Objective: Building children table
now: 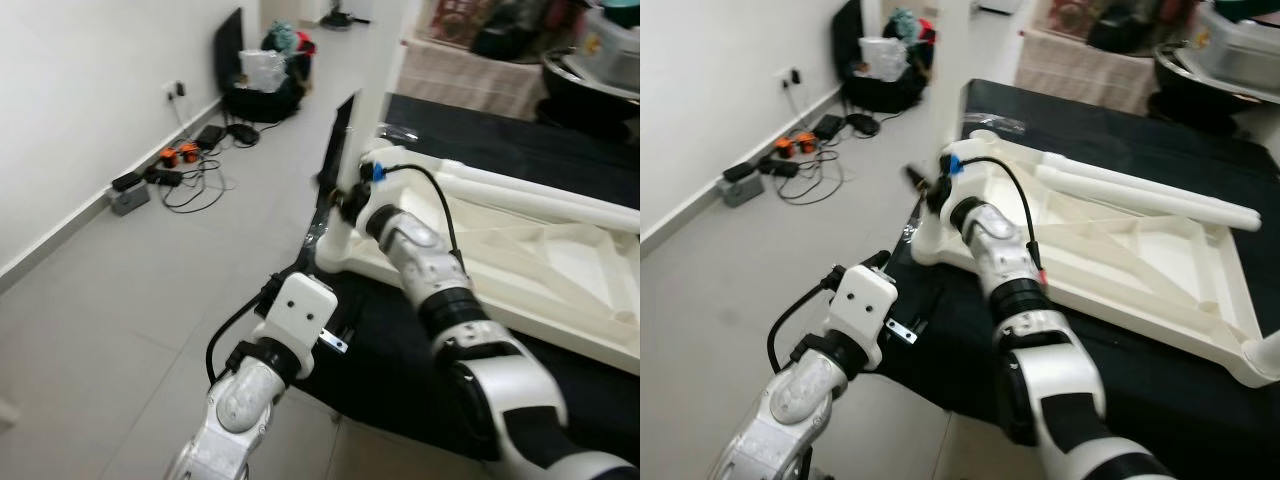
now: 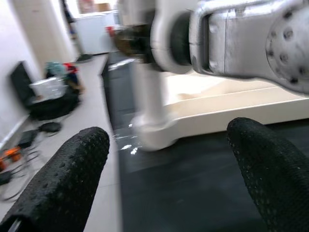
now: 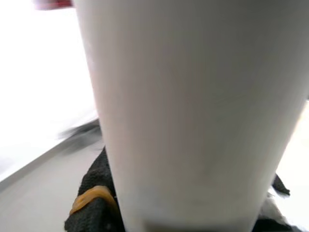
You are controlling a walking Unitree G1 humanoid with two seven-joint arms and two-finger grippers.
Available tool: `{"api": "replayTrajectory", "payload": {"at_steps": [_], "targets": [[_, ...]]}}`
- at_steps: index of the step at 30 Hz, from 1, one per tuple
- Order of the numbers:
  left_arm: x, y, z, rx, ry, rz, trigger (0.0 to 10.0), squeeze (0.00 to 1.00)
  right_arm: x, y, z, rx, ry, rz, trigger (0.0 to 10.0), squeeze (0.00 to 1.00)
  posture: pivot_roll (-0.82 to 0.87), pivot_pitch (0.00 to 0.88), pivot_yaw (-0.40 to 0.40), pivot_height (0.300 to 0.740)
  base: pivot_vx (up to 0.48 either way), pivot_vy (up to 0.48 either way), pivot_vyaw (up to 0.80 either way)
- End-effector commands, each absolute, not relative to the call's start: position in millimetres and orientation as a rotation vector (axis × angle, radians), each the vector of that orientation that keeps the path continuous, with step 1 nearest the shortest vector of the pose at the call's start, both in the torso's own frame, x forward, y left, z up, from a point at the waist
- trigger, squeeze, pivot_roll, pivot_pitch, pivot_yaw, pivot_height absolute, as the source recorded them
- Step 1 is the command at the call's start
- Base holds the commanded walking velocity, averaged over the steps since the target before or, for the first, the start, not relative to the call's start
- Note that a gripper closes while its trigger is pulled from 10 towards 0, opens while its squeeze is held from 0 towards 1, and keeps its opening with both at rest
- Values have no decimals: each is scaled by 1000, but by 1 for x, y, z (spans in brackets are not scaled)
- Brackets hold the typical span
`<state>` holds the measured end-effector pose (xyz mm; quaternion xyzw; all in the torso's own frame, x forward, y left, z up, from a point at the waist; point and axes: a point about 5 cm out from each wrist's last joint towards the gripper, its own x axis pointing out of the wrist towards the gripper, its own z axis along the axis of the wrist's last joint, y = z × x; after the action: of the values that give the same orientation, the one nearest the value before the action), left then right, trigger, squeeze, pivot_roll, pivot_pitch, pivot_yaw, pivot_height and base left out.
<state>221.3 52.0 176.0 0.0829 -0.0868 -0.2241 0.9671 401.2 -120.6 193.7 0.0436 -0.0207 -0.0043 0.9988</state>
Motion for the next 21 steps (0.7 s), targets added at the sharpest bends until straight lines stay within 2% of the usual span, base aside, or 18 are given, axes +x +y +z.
{"api": "replayTrajectory", "payload": {"at_steps": [1, 3, 8, 9, 12, 13, 17, 18, 20, 21], "targets": [[221, 50, 175, 176, -175, -460, 10000, 0, 392, -160, 178, 90, 22, -369, 0, 0, 76, 50, -130, 740, 0, 0, 0], [221, 50, 175, 177, -175, -460, 10000, 0, 388, -157, 177, 91, 18, -429, 0, 0, 73, 54, -127, 740, 0, 0, 0], [221, 51, 175, 177, -174, -458, 10000, 0, 386, -146, 179, 84, 11, -423, 0, 0, 77, 57, -134, 740, 0, 0, 0], [221, 52, 175, 176, -172, -456, 10000, 0, 387, -137, 184, 88, 4, -379, 3333, 0, 74, 60, -134, 740, 0, 0, 0], [221, 52, 175, 176, -171, -455, 10000, 0, 387, -134, 186, 94, 2, -356, 3333, 0, 74, 60, -134, 740, 0, 0, 0], [221, 52, 175, 175, -171, -455, 10000, 0, 389, -129, 190, 88, -13, -321, 10000, 0, 74, 60, -134, 740, 0, 0, 0], [221, 51, 175, 174, -170, -456, 10000, 0, 391, -120, 199, 79, -50, -274, 10000, 0, 74, 60, -134, 740, 0, 0, 0], [221, 51, 175, 172, -170, -455, 10000, 0, 391, -117, 202, 81, -61, -273, 10000, 1000, 74, 60, -134, 740, 0, 0, 0], [221, 51, 175, 172, -171, -454, 10000, 0, 391, -117, 205, 85, -69, -289, 10000, 1000, 73, 61, -132, 740, 0, 0, 0], [221, 51, 175, 173, -170, -455, 10000, 0, 391, -119, 209, 92, -84, -297, 10000, 0, 73, 61, -132, 740, 0, 0, 0]]}}
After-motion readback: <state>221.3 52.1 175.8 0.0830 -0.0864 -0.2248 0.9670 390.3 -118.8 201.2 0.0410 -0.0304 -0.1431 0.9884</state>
